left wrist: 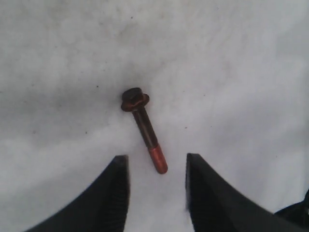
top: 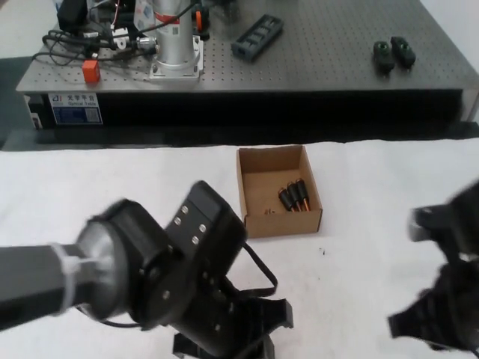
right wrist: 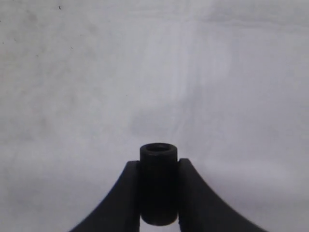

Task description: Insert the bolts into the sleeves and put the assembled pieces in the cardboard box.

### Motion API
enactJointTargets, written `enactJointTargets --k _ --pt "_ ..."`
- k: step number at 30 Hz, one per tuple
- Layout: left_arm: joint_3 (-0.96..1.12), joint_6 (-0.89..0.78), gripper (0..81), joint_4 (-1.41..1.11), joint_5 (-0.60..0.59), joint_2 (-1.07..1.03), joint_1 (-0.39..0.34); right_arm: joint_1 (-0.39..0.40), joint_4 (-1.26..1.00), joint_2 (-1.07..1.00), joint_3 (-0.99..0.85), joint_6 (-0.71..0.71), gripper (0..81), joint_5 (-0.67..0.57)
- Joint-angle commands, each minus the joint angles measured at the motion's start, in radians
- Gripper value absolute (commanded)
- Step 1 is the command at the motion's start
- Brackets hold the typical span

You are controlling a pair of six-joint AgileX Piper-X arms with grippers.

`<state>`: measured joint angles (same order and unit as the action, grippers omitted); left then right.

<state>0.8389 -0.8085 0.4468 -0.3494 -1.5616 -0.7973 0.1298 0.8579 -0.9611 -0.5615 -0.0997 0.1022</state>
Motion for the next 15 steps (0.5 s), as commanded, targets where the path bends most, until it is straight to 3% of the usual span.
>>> enactJointTargets --k 1,15 --pt "0.024 -0.053 28.8 -0.045 -0.007 -0.038 -0.003 -0.024 0.034 0.084 0.009 0.010 2.7 -0.007" --pt "0.172 -0.063 28.8 0.100 -0.037 -0.199 -0.015 -0.037 0.056 0.164 0.012 0.010 2.7 -0.032"
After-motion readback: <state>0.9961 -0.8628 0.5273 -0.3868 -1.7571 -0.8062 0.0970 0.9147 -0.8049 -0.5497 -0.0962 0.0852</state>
